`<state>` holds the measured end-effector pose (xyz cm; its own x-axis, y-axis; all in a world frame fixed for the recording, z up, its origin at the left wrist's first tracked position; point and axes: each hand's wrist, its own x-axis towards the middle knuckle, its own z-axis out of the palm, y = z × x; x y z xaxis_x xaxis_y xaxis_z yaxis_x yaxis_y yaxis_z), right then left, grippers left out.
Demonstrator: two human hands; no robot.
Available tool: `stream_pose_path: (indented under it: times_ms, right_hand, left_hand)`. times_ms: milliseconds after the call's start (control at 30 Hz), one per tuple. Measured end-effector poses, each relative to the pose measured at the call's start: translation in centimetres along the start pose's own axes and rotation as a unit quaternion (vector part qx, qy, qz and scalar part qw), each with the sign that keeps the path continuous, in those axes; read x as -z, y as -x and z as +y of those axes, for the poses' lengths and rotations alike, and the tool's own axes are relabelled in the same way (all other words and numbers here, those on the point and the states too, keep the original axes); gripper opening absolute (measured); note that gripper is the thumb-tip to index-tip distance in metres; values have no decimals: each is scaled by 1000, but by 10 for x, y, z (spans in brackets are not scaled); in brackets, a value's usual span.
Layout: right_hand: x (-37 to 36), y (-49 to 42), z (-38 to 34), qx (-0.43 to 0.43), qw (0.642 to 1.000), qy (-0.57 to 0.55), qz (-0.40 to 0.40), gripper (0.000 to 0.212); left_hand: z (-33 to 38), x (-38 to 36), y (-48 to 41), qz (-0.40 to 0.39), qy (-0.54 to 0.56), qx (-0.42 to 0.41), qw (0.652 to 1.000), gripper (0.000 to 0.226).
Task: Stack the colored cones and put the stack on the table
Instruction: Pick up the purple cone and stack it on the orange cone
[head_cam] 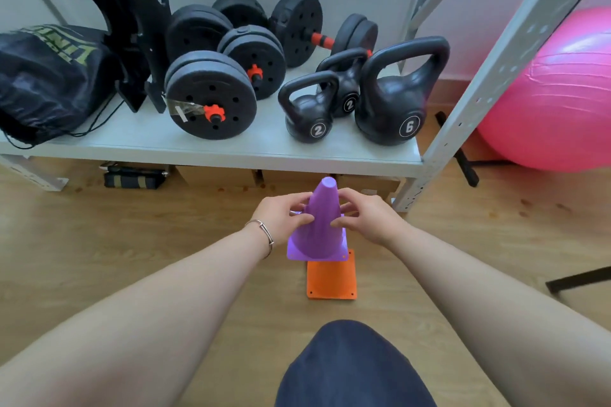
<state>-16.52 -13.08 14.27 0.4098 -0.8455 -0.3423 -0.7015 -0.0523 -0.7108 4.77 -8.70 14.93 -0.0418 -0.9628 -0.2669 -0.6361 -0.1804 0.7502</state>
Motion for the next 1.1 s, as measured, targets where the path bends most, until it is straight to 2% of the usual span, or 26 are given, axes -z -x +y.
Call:
stream_pose_path:
  times_ms: [267,767,1100]
  right_hand:
    - [-7,21,50,-27,999,-17,11,49]
    - [-78,15,115,-68,997,-45,-8,54]
    - [-104,-1,148,-90,991,-100,15,55]
  left_hand:
    - [1,-49,-8,-49,0,6,999,46]
    - [-73,-127,-3,-43,111,94,988,49]
    - [-107,-150,-22,-55,108,112,986,47]
